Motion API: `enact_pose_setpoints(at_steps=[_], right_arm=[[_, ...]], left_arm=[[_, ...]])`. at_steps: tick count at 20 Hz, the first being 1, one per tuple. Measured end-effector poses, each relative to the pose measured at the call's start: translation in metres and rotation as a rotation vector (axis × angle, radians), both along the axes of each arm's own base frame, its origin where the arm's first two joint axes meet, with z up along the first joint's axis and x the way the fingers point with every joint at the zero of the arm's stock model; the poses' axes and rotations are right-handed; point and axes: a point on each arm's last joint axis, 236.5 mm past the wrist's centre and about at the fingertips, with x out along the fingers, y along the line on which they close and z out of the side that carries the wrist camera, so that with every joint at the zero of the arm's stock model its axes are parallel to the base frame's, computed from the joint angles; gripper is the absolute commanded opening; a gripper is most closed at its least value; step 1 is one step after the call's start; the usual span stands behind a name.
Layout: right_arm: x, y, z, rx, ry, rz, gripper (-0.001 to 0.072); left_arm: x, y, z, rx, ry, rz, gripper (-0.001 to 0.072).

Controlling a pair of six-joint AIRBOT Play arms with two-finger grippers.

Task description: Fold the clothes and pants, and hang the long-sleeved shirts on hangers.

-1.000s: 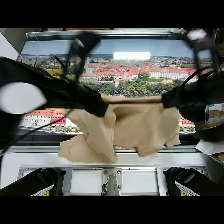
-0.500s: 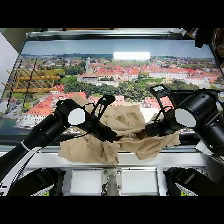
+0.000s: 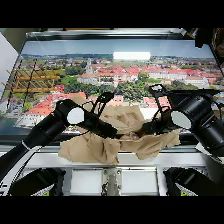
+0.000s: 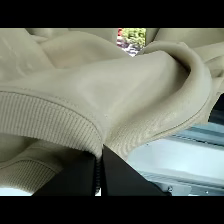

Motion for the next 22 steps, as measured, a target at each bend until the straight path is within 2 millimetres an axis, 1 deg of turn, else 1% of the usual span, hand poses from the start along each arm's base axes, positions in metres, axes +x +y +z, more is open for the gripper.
enact_pose_setpoints(at_steps=[2, 5, 7, 9, 12, 15, 18, 19, 20, 21, 22], right_arm=[[0.001, 0.000, 0.000, 0.001, -0.003, -0.001, 0.0020], [0.002, 0.000, 0.000, -0.001, -0.007, -0.001, 0.0020], [0.002, -0.001, 0.000, -0.002, -0.008, -0.002, 0.0020], [0.002, 0.000, 0.000, -0.002, -0.008, -0.003, 0.0020], [0.002, 0.000, 0.000, 0.000, -0.007, -0.014, 0.0020], [0.001, 0.000, 0.000, 0.003, -0.006, -0.017, 0.0020], [0.001, 0.000, 0.000, 0.003, -0.006, -0.019, 0.0020], [0.001, 0.000, 0.000, 0.003, -0.006, -0.019, 0.0020], [0.001, 0.000, 0.000, 0.003, -0.006, -0.019, 0.0020], [0.001, 0.000, 0.000, 0.003, -0.006, -0.019, 0.0020], [0.001, 0.000, 0.000, 0.003, -0.006, -0.019, 0.0020]], left_arm=[[0.006, 0.006, 0.004, -0.007, -0.009, 0.024, 0.0018], [0.011, 0.013, 0.016, -0.028, -0.038, 0.047, 0.0018], [0.008, 0.013, 0.023, -0.042, -0.052, 0.043, 0.0017], [0.002, 0.010, 0.026, -0.049, -0.058, 0.023, 0.0018], [-0.004, 0.003, 0.019, -0.036, -0.045, -0.009, 0.0018], [-0.005, 0.000, 0.009, -0.016, -0.029, -0.022, 0.0018], [-0.005, -0.002, 0.004, -0.008, -0.024, -0.028, 0.0018], [-0.005, -0.001, 0.003, -0.005, -0.022, -0.032, 0.0030], [-0.006, -0.001, 0.003, -0.002, -0.018, -0.034, 0.0313], [-0.007, 0.000, 0.002, 0.002, -0.014, -0.036, 0.0640], [-0.008, 0.000, 0.002, 0.003, -0.010, -0.037, 0.0701]])
